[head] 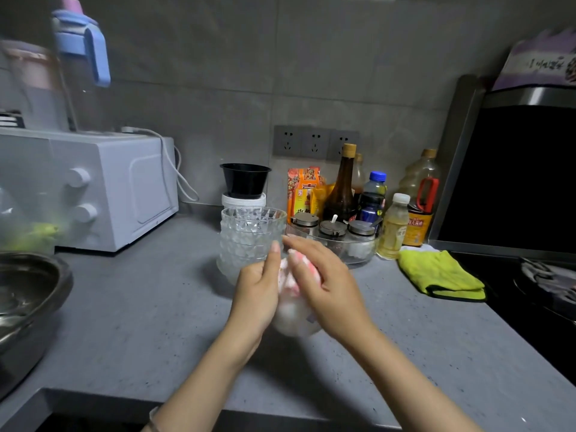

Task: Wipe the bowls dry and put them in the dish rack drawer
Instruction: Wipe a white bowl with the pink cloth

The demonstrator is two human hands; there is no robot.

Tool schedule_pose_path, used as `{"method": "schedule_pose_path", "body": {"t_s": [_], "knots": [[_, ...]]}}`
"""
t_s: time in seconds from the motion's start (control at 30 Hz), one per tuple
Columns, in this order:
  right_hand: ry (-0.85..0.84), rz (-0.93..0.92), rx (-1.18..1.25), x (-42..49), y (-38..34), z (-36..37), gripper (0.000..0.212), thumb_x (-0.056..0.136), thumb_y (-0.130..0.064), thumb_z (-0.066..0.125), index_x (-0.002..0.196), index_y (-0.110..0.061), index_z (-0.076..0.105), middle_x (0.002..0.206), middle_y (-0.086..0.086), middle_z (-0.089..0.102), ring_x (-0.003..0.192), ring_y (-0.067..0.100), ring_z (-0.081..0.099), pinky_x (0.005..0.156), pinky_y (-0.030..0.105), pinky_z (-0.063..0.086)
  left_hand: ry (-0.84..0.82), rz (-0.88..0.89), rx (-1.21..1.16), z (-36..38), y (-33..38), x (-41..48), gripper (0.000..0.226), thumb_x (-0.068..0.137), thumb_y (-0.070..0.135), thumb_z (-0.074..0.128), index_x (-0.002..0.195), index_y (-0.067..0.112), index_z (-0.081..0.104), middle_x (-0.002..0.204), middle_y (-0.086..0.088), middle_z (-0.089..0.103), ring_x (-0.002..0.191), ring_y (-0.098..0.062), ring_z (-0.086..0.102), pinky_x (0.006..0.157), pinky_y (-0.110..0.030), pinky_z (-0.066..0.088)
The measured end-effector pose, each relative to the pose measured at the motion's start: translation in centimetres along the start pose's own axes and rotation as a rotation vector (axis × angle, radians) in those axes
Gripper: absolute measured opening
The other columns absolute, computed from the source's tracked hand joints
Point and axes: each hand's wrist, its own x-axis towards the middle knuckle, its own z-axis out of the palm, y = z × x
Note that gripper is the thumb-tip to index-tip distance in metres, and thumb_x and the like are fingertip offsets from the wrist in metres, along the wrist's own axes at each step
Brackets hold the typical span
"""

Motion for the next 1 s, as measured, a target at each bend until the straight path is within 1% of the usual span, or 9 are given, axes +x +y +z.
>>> {"method": "schedule_pose_path", "body": {"t_s": [0.13, 0.27, 0.37, 0.5, 0.63, 0.8, 0.83, 0.9, 1.0], "knots": [[-0.074, 0.253, 0.358, 0.9, -0.1, -1.0, 0.046, 0.09, -0.046, 0.048, 0.1, -0.007, 0.068, 0.084, 0.006, 0.067, 0.075, 0.01, 0.063, 0.062, 0.021, 0.049, -0.057, -0.051, -0.006, -0.5, 0.3, 0.1, 0.05, 0.095, 0.043, 0.044, 0.076, 0.005, 0.07, 0.067, -0.007, 0.071, 0.06, -0.015, 0.065, 0.054, -0.021, 0.048], [-0.119, 0.556, 0.423, 0.6, -0.5, -2.6, 0.067, 0.089, -0.054, 0.043, 0.109, 0.01, 0.049, 0.062, 0.026, 0.049, 0.037, 0.021, 0.039, 0.032, 0.022, 0.031, -0.129, -0.099, -0.036, -1.2, 0.2, 0.1, 0.054, 0.096, 0.044, 0.044, 0.09, -0.003, 0.069, 0.081, -0.016, 0.073, 0.073, -0.023, 0.069, 0.067, -0.027, 0.051], [-0.169, 0.613, 0.404, 0.8, -0.7, -2.7, 0.073, 0.079, -0.063, 0.041, 0.093, 0.007, 0.058, 0.056, 0.021, 0.049, 0.032, 0.018, 0.04, 0.034, 0.024, 0.034, -0.169, -0.131, -0.001, -1.6, 0.0, 0.1, 0.059, 0.096, 0.045, 0.044, 0.095, -0.01, 0.066, 0.088, -0.019, 0.073, 0.081, -0.028, 0.068, 0.078, -0.035, 0.05], [-0.197, 0.522, 0.325, 1.4, -0.5, -2.9, 0.055, 0.091, -0.056, 0.044, 0.054, -0.016, 0.053, 0.048, 0.008, 0.051, 0.035, 0.021, 0.045, 0.037, 0.026, 0.037, -0.121, 0.012, 0.171, -1.6, 0.8, 0.4, 0.052, 0.098, 0.033, 0.045, 0.067, -0.007, 0.056, 0.058, -0.005, 0.053, 0.055, -0.01, 0.046, 0.055, -0.023, 0.035], [-0.193, 0.336, 0.198, 1.3, -1.0, -2.5, 0.051, 0.096, -0.047, 0.043, 0.059, -0.012, 0.05, 0.052, 0.008, 0.052, 0.034, 0.012, 0.048, 0.029, 0.018, 0.031, -0.117, 0.149, 0.324, -0.7, 0.6, 0.0, 0.066, 0.094, 0.046, 0.049, 0.06, -0.011, 0.051, 0.051, -0.008, 0.047, 0.052, -0.015, 0.042, 0.054, -0.029, 0.03], [-0.014, 0.276, 0.346, -0.3, -0.5, -1.8, 0.052, 0.095, -0.052, 0.037, 0.084, -0.008, 0.064, 0.065, -0.005, 0.062, 0.049, 0.007, 0.056, 0.038, 0.016, 0.039, 0.089, -0.086, 0.055, -0.3, 0.7, 0.7, 0.047, 0.095, 0.032, 0.052, 0.056, 0.007, 0.055, 0.055, -0.008, 0.057, 0.056, -0.022, 0.054, 0.059, -0.031, 0.04], [-0.006, 0.253, 0.369, -0.8, -0.3, -1.5, 0.044, 0.094, -0.052, 0.034, 0.101, -0.023, 0.066, 0.081, -0.016, 0.067, 0.064, 0.001, 0.062, 0.048, 0.017, 0.047, 0.128, -0.145, -0.013, -0.3, 1.0, 0.7, 0.04, 0.095, 0.029, 0.051, 0.061, 0.01, 0.058, 0.058, -0.008, 0.059, 0.056, -0.023, 0.055, 0.058, -0.028, 0.041], [-0.023, 0.166, 0.358, -2.0, 0.1, -0.9, 0.04, 0.092, -0.055, 0.028, 0.126, -0.047, 0.047, 0.122, -0.035, 0.053, 0.112, -0.008, 0.052, 0.091, 0.022, 0.048, 0.178, -0.217, -0.106, -0.3, 1.5, 0.8, 0.032, 0.095, 0.026, 0.051, 0.07, 0.009, 0.06, 0.063, -0.007, 0.06, 0.057, -0.021, 0.056, 0.053, -0.025, 0.042], [-0.018, -0.062, 0.139, -2.5, -0.2, -0.4, 0.046, 0.097, -0.044, 0.029, 0.141, -0.035, 0.037, 0.149, -0.018, 0.034, 0.14, 0.002, 0.024, 0.116, 0.032, 0.023, 0.204, -0.247, -0.123, -0.1, 1.6, 0.8, 0.03, 0.095, 0.022, 0.05, 0.07, 0.01, 0.061, 0.068, -0.008, 0.061, 0.06, -0.02, 0.056, 0.05, -0.02, 0.043]]}}
